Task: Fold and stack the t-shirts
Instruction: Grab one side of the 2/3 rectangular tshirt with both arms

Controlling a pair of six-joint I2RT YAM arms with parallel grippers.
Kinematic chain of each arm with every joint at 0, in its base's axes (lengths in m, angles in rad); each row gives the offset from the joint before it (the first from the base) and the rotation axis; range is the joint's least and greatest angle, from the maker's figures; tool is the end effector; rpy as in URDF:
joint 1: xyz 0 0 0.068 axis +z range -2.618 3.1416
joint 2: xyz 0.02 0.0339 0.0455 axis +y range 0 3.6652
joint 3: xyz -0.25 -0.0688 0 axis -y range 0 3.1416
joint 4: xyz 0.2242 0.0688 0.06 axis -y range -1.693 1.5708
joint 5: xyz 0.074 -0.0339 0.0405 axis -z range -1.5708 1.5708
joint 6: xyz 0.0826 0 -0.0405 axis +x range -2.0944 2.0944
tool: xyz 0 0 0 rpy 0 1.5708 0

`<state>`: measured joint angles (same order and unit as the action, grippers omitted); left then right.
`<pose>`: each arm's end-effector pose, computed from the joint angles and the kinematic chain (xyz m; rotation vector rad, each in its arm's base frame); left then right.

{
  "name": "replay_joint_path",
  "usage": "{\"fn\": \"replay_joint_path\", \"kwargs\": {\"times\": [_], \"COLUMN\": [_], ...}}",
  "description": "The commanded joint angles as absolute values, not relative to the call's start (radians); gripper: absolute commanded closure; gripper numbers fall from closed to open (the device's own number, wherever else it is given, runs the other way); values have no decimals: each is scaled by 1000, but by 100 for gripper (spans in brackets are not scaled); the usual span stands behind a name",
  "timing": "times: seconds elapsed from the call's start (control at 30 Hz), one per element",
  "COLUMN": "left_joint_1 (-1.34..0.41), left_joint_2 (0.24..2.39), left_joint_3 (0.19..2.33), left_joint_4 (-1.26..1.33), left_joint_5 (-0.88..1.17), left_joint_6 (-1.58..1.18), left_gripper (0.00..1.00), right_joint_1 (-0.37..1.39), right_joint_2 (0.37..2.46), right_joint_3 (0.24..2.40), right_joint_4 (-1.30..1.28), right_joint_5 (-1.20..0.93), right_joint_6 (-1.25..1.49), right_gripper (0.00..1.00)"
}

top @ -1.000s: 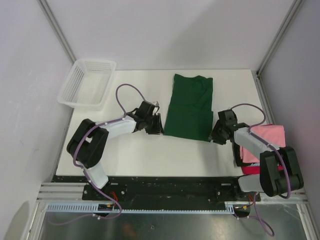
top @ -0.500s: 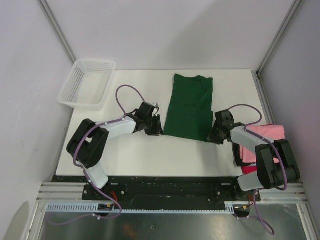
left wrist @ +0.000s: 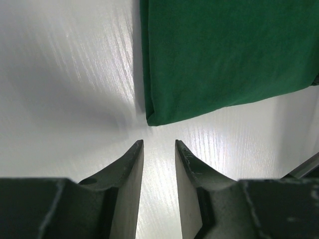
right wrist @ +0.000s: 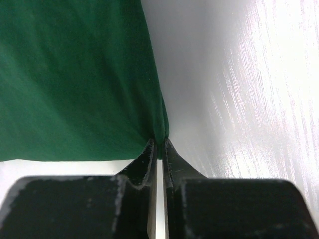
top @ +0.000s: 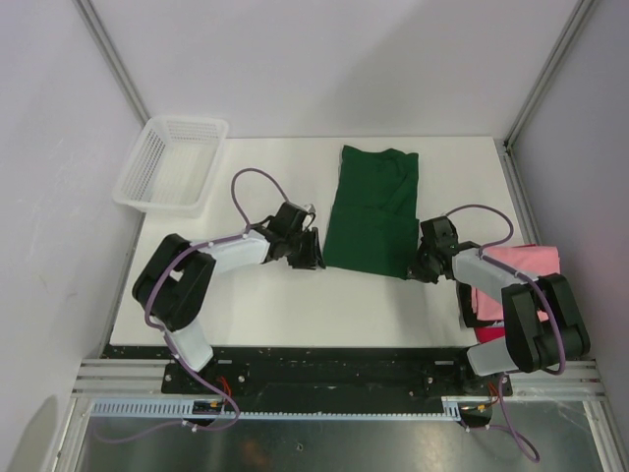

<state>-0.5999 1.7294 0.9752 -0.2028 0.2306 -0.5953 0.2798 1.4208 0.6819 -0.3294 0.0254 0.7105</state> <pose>0.2806 -0.2148 0.1244 0.1040 2.6664 -0.7308 0.2545 0.0709 0.1168 0.5795 2.6086 0.2960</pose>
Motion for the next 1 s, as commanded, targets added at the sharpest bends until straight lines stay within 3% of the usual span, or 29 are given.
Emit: {"fn": "replay_joint_path", "kwargs": {"times": [0.0,0.53,0.67,0.8,0.97], "left_joint_1": [-609,-604,-604,-611,-630], "left_joint_2": [1747,1865,1851,1831,1718], "left_joint_3": [1001,1106,1091,1073,979], "left_joint_4": [-174,-174,-173,-173,-173], "left_joint_5": [248,212,213,236,224], "left_joint_6": [-604,-599,-603,-609,-641], "left_gripper": [64,65,75,96,100], "right_joint_1": [282,280,280,283,320], "right_joint_2": [1413,1391,1391,1381,1310], "right_joint_3": [659,660,659,660,656], "right_joint_4": [-357,-384,-380,-374,-438], "right_joint_5": [71,77,70,30,13], "right_joint_6": [702,687,684,680,679], "right_gripper": [97,98,99,100,100]}}
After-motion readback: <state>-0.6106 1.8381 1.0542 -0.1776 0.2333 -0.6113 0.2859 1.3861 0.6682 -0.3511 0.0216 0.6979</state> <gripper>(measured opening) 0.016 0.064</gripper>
